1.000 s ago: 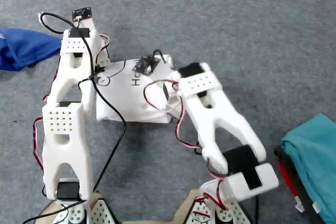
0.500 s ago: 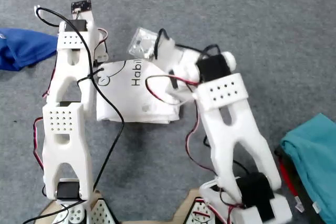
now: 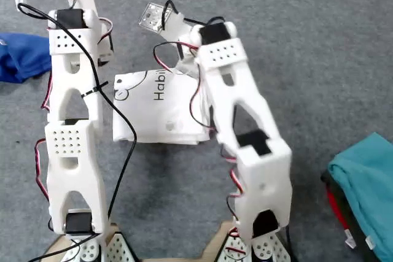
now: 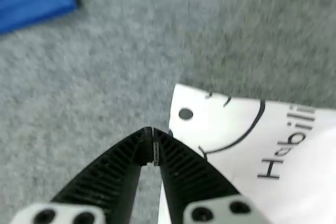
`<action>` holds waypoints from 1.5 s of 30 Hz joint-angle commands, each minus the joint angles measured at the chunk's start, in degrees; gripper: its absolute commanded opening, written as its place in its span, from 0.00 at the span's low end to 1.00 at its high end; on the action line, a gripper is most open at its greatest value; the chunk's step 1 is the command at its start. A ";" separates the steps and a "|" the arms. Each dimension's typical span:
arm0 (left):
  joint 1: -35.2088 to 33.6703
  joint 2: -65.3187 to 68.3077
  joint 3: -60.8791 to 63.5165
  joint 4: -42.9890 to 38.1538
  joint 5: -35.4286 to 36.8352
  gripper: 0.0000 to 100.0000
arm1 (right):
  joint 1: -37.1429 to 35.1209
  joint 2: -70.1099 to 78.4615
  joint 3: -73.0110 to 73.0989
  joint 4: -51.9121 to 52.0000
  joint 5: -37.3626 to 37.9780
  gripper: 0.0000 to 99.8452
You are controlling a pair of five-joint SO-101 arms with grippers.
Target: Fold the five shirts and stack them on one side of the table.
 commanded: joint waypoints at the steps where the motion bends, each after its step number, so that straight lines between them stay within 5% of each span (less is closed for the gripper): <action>1: 0.00 -8.75 10.20 0.79 -0.70 0.02 | 0.75 6.55 -13.32 4.04 -2.02 0.01; 10: 4.04 -29.49 42.99 -1.49 -1.76 0.02 | 0.84 19.82 -33.80 12.31 -2.29 0.01; 23: 13.27 -53.76 100.22 -37.45 4.31 0.02 | 1.01 26.86 -40.04 14.51 -2.29 0.01; 30: 13.45 -54.11 108.75 -45.54 5.01 0.02 | 3.56 29.58 -40.31 14.33 -3.87 0.01; 45: 12.22 -58.51 102.07 -40.00 3.08 0.02 | 4.09 25.54 -52.00 20.48 -4.57 0.01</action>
